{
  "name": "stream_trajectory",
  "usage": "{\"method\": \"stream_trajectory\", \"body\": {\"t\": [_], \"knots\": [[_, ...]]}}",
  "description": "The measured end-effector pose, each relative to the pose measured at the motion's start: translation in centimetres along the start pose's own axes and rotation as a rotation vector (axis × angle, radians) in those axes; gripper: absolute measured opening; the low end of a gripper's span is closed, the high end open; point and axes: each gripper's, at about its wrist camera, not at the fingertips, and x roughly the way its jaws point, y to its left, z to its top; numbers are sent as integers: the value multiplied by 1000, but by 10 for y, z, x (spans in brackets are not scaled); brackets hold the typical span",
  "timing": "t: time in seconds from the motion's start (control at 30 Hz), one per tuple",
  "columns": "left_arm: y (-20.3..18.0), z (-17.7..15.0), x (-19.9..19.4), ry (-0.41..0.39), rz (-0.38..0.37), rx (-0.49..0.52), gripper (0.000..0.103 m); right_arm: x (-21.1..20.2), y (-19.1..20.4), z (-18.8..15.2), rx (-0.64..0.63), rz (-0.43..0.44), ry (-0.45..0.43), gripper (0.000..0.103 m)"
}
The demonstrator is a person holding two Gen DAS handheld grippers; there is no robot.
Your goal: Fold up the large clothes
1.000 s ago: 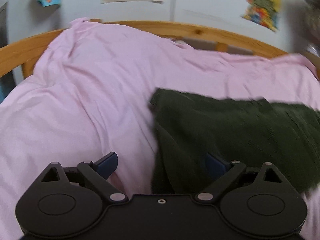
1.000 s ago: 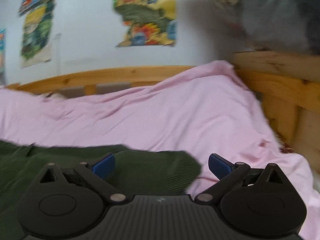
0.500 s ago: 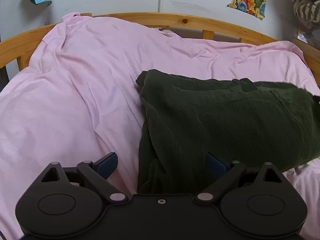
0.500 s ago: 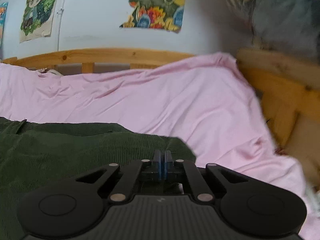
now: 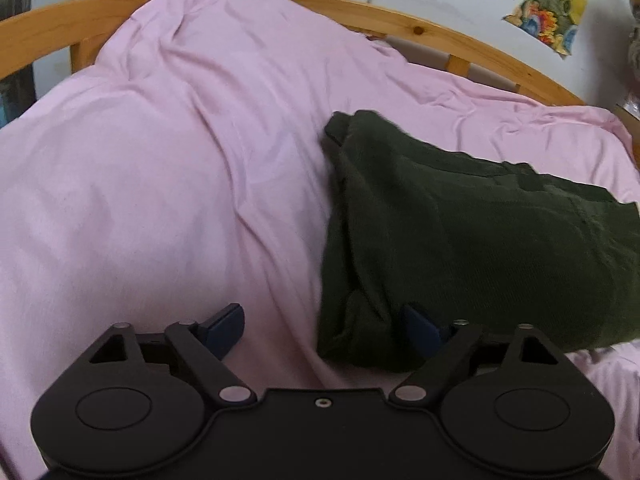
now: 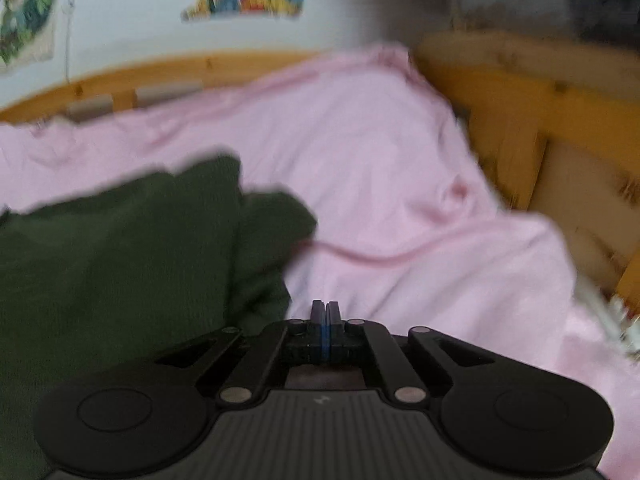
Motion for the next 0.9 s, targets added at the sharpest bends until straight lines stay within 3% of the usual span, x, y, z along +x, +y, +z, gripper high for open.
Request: {"method": "stream_trajectory", "body": {"t": [0.07, 0.13, 0.2, 0.27, 0.47, 0.57, 0.67, 0.9], "knots": [[-9, 2, -10, -22, -4, 41, 87, -19, 13, 10, -54, -16, -76, 2], [-20, 4, -18, -38, -25, 70, 89, -39, 33, 25, -102, 5, -162, 11], [-31, 2, -23, -44, -49, 65, 92, -52, 52, 37, -125, 53, -216, 50], [-42, -3, -29, -48, -71, 32, 96, -58, 75, 47, -134, 156, -234, 64], [-57, -33, -26, 43, -185, -112, 102, -38, 155, 43, -250, 374, -175, 76], [-57, -43, -12, 85, -206, -167, 102, -16, 176, 27, -281, 381, -146, 85], [-55, -49, -2, 101, -197, -215, 102, 1, 183, 1, -313, 353, -211, 93], [-52, -42, 5, 12, -208, -249, 102, 5, 180, -9, -281, 346, -209, 97]]}}
